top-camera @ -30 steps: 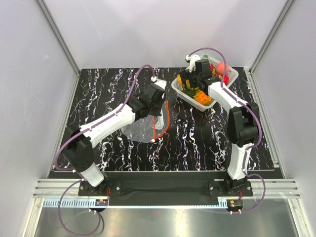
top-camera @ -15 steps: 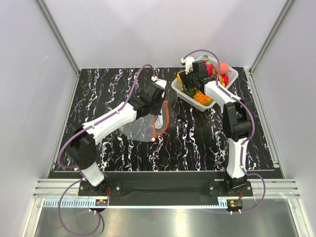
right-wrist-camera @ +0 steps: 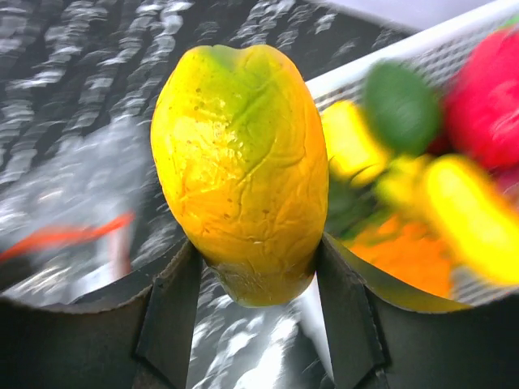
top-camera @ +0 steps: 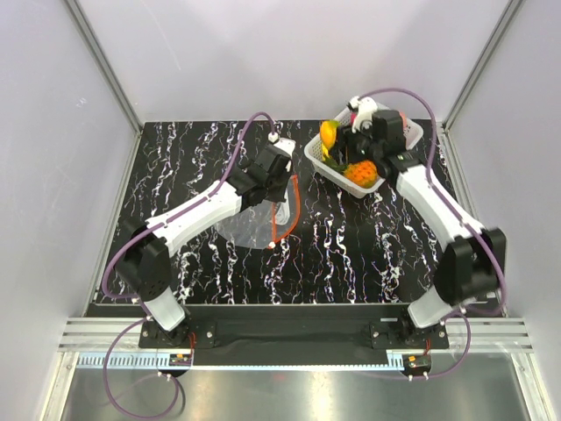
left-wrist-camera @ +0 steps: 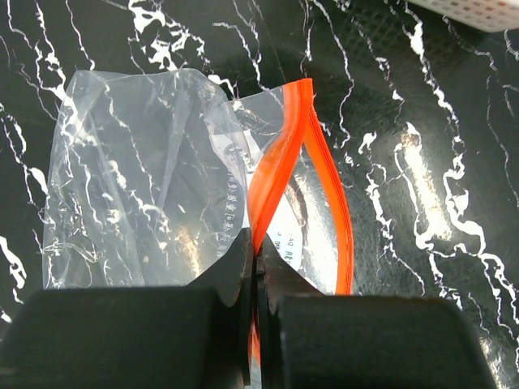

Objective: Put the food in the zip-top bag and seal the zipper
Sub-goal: Pick up the fake fruit from the bin, then place the fake fruit in the zipper food storage bag.

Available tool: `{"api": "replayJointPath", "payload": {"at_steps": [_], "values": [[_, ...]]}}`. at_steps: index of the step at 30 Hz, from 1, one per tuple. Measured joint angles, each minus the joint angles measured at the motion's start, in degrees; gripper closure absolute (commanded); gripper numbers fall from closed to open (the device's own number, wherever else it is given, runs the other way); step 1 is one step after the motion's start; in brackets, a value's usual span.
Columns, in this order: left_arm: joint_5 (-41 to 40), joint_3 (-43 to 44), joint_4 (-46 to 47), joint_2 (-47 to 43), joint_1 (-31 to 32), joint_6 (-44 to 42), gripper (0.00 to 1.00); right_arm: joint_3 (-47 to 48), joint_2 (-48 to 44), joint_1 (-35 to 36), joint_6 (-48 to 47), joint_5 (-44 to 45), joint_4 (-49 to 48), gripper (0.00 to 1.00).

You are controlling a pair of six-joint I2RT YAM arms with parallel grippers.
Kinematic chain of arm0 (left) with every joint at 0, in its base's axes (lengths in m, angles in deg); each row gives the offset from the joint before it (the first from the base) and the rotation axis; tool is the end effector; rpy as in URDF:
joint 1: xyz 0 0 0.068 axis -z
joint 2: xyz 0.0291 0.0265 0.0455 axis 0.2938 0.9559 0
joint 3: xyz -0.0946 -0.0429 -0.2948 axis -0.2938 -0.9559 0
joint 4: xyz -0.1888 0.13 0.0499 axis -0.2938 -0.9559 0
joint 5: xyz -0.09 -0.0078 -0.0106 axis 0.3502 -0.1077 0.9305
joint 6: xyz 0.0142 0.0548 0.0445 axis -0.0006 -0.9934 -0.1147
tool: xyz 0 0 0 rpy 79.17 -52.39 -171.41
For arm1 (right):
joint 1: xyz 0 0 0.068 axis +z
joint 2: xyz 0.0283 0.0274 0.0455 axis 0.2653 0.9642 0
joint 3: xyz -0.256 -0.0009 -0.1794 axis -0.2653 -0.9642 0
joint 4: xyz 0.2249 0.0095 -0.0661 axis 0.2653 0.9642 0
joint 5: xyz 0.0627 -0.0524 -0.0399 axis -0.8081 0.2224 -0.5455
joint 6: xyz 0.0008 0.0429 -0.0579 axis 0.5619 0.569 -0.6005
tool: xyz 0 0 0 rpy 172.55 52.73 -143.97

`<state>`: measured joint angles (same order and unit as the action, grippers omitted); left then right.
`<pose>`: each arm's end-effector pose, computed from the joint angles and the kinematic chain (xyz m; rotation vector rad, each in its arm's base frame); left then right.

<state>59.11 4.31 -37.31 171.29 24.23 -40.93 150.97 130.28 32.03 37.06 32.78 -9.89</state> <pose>0.2856 -0.2337 0.3227 0.3987 2.3236 -0.2358 0.3656 0.1217 0.3728 -0.4941 1.9768 0.3386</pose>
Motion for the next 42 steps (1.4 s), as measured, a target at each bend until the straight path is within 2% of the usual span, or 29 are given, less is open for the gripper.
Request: {"api": "replayJointPath", "payload": {"at_steps": [4,9,20,28,42], "values": [[0.2,-0.1,0.6,0.0,0.0,0.0,1.0,-11.0,-10.3,-0.1,8.0,-7.6,-1.3,0.53],[0.5,-0.8,1.3,-0.9,0.0,-0.2,1.0,-21.4,-15.8,1.1,17.4,-15.4,-1.8,0.55],[0.5,-3.5,4.0,-4.1,0.0,-0.9,1.0,-26.5,-21.0,8.7,27.1,-22.6,3.5,0.54],[0.5,-4.9,4.9,-4.8,0.0,-0.9,1.0,-29.0,-20.0,11.6,35.7,-24.7,0.9,0.57],[2.0,-5.4,6.2,-6.2,2.1,-0.8,1.0,-28.9,-5.5,12.8,48.0,-25.2,-9.9,0.58]]}}
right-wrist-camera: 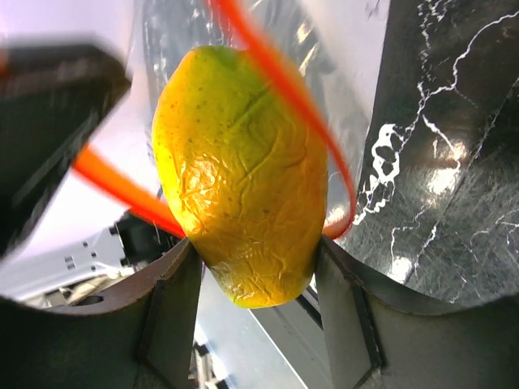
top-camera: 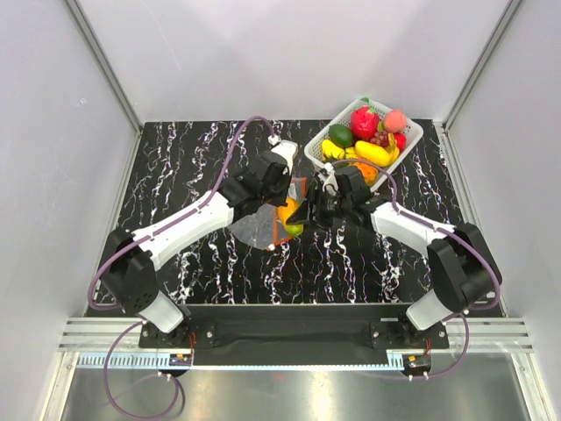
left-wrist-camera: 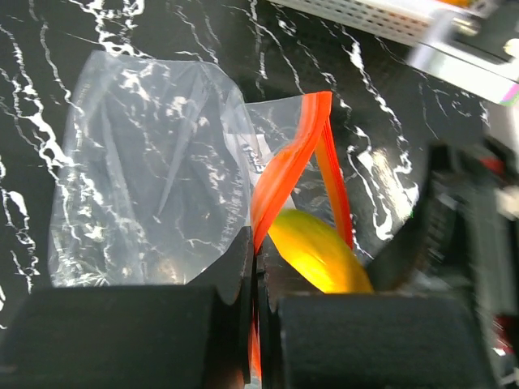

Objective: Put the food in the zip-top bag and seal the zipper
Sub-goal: Place the fake fruit in the zipper food storage bag.

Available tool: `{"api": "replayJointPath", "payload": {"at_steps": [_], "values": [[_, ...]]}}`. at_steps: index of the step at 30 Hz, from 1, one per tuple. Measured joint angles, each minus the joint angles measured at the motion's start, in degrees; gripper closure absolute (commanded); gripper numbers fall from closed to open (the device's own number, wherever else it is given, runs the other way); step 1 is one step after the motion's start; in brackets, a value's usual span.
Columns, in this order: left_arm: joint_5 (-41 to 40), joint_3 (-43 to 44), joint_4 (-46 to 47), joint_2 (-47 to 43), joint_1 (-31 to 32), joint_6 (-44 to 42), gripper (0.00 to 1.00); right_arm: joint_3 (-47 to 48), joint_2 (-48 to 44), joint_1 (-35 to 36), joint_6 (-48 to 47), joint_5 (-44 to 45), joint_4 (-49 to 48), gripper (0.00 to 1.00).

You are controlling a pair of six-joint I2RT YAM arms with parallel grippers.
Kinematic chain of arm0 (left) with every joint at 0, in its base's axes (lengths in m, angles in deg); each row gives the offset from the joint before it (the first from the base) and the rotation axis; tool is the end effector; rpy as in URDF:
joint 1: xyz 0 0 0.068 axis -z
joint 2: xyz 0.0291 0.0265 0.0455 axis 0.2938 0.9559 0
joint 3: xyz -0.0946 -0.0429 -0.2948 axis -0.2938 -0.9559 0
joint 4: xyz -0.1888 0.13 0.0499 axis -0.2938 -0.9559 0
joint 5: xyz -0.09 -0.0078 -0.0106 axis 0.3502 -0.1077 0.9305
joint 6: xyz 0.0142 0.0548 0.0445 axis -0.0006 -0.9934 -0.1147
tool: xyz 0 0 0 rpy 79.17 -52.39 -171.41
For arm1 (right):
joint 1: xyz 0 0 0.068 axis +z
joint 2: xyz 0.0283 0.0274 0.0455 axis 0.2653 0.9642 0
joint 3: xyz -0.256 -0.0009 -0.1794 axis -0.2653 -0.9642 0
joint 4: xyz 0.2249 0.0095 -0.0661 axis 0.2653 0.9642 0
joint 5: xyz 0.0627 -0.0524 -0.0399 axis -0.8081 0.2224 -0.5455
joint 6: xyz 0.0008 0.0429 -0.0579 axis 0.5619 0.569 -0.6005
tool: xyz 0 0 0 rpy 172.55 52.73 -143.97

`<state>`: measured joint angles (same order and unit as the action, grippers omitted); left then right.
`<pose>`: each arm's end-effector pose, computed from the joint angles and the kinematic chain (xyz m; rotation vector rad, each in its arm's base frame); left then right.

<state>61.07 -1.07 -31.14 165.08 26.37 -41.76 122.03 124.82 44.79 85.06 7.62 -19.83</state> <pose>0.2594 -0.2306 0.3393 0.4397 2.2141 -0.3517 0.2595 0.1871 0.2638 -0.0715 2.4946 1.3421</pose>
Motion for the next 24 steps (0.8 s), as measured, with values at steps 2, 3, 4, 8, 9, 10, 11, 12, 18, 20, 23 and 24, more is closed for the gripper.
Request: {"api": "replayJointPath", "payload": {"at_steps": [2,3,4,8,9,10,11,12,18,20,23,24], "values": [[0.2,-0.2,0.0,-0.2,0.6,0.2,1.0,0.4,1.2,0.0,1.3,0.1,-0.7,0.58],[0.4,-0.4,0.3,-0.3,0.9,0.5,1.0,0.5,1.8,0.0,2.1,0.1,-1.9,0.57],[0.5,-0.6,0.5,-0.4,1.2,0.6,1.0,0.5,2.3,0.0,2.9,0.1,-3.1,0.54],[1.3,-1.7,1.4,-0.9,2.1,1.9,1.0,0.5,4.0,0.1,6.2,1.0,-6.7,0.27],[1.5,-1.8,1.4,-0.9,2.2,2.2,1.0,0.5,4.2,0.1,7.0,1.2,-7.2,0.2],[1.7,-1.8,1.4,-0.9,2.3,2.5,1.0,0.5,4.2,0.1,7.4,1.5,-7.6,0.13],[1.4,-1.8,1.4,-0.9,2.3,2.6,1.0,0.5,4.2,0.2,7.2,1.9,-7.5,0.1],[1.4,-1.8,1.4,-1.0,2.2,2.8,1.0,0.4,4.1,0.2,7.1,2.3,-7.4,0.03],[1.2,-0.4,-1.1,-1.0,2.0,3.7,1.0,0.4,-0.5,0.7,5.4,7.5,-2.3,0.09],[1.0,0.6,-2.2,-1.0,2.0,3.7,1.0,0.4,-4.6,0.7,4.3,9.7,0.1,0.16],[0.5,1.9,-3.6,-1.2,1.3,3.7,0.99,0.5,-11.9,0.7,2.1,14.1,4.4,0.22],[0.4,1.9,-3.6,-1.4,0.8,3.7,0.99,0.5,-14.5,0.7,1.0,15.9,6.0,0.23]]}}
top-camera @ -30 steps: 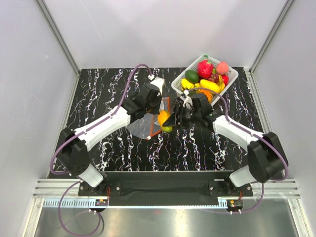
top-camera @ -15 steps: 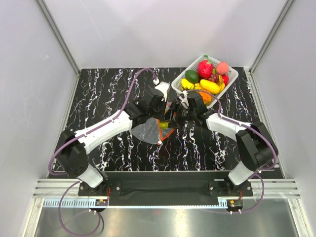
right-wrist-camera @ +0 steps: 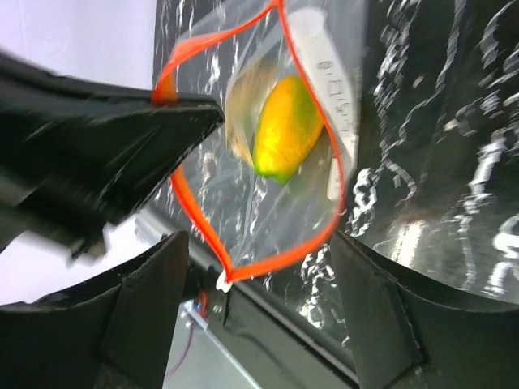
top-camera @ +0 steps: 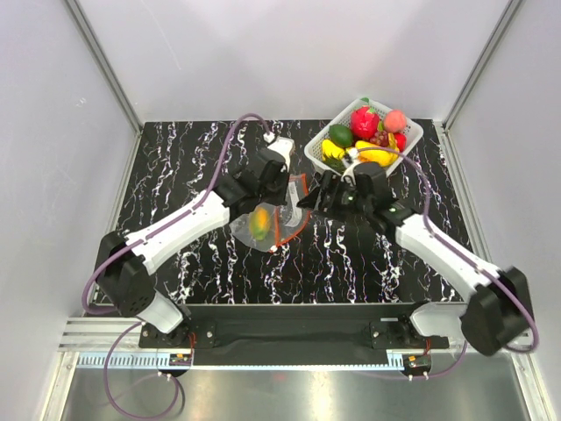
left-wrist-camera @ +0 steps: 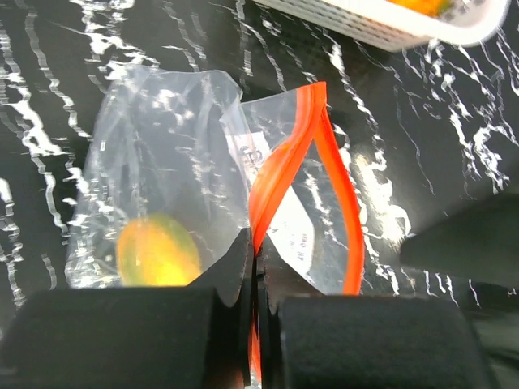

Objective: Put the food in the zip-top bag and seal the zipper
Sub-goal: Place the fake fruit in the zipper food storage bag, then pick up the fake fruit from the bin.

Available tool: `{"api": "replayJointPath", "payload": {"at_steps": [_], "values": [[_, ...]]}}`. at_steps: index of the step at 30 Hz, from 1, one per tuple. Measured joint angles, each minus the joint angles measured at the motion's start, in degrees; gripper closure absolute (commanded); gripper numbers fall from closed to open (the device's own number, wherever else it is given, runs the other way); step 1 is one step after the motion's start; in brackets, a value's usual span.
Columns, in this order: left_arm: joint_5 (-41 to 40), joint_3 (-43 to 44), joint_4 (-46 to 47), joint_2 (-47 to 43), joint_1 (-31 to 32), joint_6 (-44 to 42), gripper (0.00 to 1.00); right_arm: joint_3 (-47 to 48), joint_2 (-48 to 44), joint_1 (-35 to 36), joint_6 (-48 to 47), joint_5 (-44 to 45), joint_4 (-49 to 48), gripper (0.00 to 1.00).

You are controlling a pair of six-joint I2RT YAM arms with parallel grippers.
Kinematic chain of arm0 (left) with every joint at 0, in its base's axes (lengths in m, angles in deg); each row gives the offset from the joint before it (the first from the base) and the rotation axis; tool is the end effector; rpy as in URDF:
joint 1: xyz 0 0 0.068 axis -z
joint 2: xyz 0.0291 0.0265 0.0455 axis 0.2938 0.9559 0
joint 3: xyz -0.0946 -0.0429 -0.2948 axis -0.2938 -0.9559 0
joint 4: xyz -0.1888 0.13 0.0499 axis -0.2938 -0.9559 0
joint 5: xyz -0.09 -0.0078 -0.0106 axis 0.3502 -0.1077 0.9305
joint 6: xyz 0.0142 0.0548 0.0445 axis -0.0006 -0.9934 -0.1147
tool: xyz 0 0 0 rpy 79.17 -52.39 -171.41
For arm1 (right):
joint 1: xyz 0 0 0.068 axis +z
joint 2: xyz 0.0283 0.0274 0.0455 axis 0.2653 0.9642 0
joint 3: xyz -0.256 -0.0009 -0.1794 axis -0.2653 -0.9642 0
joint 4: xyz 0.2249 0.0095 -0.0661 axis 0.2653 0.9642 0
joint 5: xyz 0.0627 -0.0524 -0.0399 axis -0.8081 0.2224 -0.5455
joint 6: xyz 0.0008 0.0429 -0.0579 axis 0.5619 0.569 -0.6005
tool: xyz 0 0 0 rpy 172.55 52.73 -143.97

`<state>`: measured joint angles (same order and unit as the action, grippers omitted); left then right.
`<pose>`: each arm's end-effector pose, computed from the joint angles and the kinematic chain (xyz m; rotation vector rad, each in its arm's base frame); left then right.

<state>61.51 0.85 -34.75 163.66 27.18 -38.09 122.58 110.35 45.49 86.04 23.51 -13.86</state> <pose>0.2497 -0.2287 0.3517 0.3912 2.2362 -0.3984 0.2251 0.1550 0.3214 0.0546 2.2932 1.1178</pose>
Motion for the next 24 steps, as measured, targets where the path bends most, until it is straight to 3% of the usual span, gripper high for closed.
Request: {"api": "replayJointPath", "payload": {"at_steps": [6,8,12,20,24], "values": [[0.9,0.0,-0.7,-2.0,-3.5,0.6,0.99,9.2,-2.9,-4.1,-6.9,7.1,9.4,0.19],[0.9,0.0,-0.7,-2.1,-3.9,0.7,0.99,12.8,-0.4,-7.3,-9.2,8.6,10.9,0.1],[1.6,0.0,-0.7,-2.1,-3.9,1.0,0.98,21.4,9.0,-12.7,-13.6,12.8,14.4,0.01],[3.1,-0.6,0.8,-2.1,-3.8,1.3,0.98,34.8,26.8,-14.0,-30.2,18.1,14.4,0.01],[3.9,-1.4,1.2,-2.1,-3.8,1.4,0.98,46.5,37.7,-14.3,-36.0,19.3,15.6,0.01]]}}
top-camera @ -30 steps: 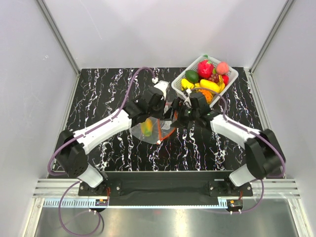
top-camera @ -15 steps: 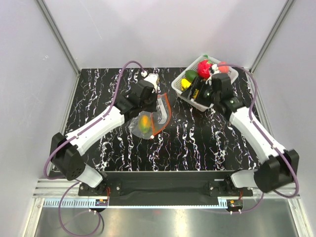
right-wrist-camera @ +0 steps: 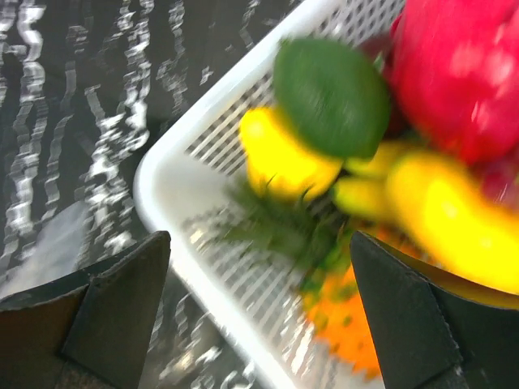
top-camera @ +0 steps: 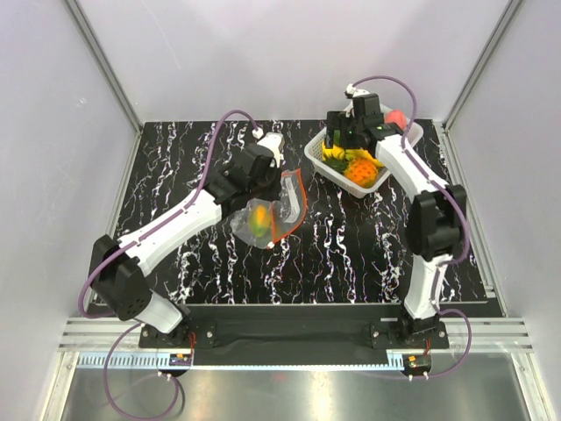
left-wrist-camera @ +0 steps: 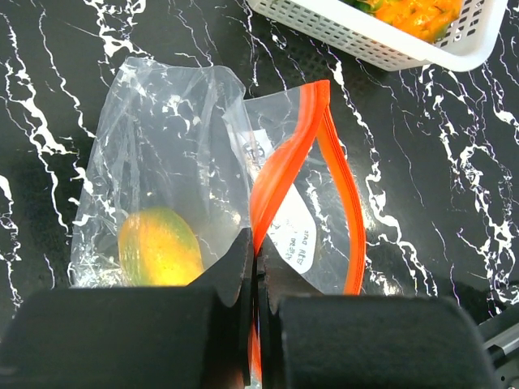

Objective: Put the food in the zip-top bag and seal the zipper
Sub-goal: Pick up the fake fruit from the bin.

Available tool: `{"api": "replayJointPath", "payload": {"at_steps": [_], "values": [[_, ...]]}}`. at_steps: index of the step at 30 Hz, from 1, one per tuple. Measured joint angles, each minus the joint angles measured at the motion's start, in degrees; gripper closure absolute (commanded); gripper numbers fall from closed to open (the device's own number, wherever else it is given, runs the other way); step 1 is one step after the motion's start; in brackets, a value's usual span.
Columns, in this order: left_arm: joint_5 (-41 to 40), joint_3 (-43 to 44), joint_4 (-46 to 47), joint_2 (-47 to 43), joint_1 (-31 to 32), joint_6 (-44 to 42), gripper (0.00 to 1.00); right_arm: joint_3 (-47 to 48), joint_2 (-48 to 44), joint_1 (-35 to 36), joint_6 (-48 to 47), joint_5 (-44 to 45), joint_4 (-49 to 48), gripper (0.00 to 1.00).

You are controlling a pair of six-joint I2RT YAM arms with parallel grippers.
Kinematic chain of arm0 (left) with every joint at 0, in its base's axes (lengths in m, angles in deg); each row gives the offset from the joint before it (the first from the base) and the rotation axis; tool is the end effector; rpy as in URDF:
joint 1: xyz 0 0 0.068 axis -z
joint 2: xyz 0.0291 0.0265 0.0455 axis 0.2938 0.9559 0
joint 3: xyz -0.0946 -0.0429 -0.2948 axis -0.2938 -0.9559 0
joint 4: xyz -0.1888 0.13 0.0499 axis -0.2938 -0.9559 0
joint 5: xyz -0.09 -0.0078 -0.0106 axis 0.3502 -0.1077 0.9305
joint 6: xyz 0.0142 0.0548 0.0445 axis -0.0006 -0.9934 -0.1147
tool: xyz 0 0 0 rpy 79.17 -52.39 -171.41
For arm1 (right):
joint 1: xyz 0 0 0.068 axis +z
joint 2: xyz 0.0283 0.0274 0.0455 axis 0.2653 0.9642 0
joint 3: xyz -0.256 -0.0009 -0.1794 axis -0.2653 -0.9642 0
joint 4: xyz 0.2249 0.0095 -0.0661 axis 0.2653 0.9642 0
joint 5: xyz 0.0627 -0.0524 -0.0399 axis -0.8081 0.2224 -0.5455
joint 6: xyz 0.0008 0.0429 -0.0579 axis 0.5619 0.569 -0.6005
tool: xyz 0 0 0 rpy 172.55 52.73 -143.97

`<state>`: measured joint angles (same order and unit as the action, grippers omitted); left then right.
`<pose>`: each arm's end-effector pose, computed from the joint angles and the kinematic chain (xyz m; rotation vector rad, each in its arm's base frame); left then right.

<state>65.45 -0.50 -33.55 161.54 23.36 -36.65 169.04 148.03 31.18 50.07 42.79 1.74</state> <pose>0.2555 -0.2093 0.3575 0.3203 2.2313 -0.4661 0.4458 0.1277 0.3298 -0.1523 2.2357 0.2614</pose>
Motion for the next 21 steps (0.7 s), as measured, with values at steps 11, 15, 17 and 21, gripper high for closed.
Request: {"api": "replayJointPath", "payload": {"at_steps": [11,15,17,21], "values": [[1.6,-2.4,2.4,0.0,0.0,0.5,0.98,18.7,18.1,-0.4,-12.1,8.0,1.0,0.03],[1.6,-2.4,2.6,0.0,0.0,0.5,0.98,23.1,22.2,-0.6,-13.4,7.9,2.1,0.05],[1.6,-2.4,2.7,0.0,0.0,0.5,0.98,25.0,23.9,-0.6,-13.6,7.8,2.7,0.06],[1.6,-2.4,2.9,0.0,0.0,0.5,0.98,26.7,26.1,-0.6,-13.9,8.2,2.4,0.28]]}}
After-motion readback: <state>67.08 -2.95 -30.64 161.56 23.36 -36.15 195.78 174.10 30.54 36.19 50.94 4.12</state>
